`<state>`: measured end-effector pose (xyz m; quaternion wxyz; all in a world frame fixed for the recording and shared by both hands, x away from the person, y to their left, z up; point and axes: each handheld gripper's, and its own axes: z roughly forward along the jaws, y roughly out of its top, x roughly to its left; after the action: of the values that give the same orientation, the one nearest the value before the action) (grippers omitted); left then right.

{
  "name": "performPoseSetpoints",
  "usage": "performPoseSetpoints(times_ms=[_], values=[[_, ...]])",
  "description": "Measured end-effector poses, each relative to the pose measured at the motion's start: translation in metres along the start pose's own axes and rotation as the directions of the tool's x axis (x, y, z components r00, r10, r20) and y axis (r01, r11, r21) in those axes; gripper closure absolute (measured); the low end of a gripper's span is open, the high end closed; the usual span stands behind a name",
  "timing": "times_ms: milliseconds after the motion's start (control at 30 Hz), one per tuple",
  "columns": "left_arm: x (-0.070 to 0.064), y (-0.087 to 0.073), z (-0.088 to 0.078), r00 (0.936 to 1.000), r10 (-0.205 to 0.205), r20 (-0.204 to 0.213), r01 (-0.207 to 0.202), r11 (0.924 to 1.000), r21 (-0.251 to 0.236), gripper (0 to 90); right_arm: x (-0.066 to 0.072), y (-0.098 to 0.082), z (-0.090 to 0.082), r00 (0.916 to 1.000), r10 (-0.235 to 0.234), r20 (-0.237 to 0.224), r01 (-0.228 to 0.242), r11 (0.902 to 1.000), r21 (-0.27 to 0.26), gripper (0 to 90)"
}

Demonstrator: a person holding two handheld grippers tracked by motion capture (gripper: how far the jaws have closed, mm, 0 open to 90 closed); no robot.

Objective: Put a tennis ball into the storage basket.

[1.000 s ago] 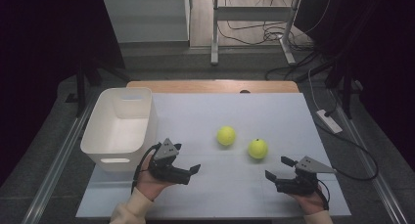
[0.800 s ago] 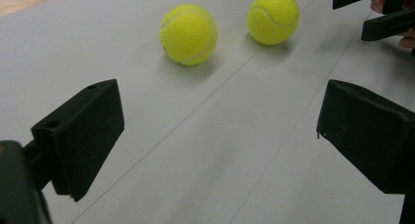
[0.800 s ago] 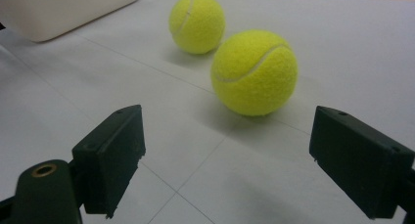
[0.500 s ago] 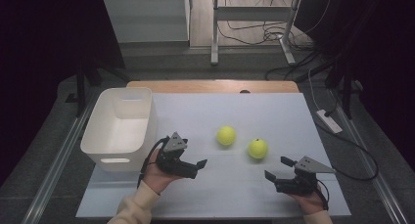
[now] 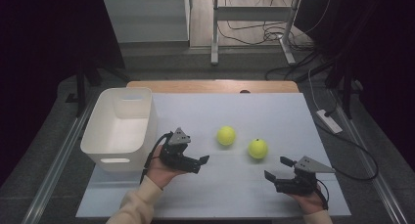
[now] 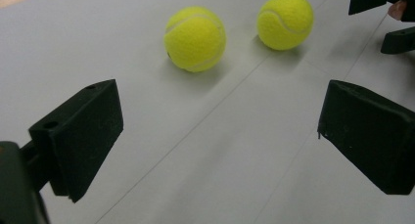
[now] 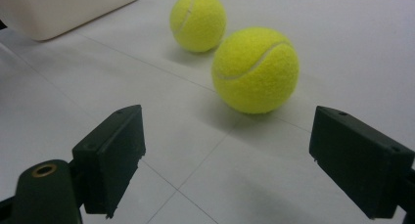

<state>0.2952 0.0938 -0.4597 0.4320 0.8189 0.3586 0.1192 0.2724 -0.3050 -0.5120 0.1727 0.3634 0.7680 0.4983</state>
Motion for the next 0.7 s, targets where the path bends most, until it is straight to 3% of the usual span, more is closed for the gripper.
performPoseSetpoints(times_ms=[700], values=[[0.003, 0.023, 0.018, 0.9997, 0.019, -0.015, -0.019, 0.9998, 0.005, 1.9, 0.0, 0.0, 0.0, 0.9999, -0.007, 0.007, 0.007, 1.0, -0.004, 13.5]])
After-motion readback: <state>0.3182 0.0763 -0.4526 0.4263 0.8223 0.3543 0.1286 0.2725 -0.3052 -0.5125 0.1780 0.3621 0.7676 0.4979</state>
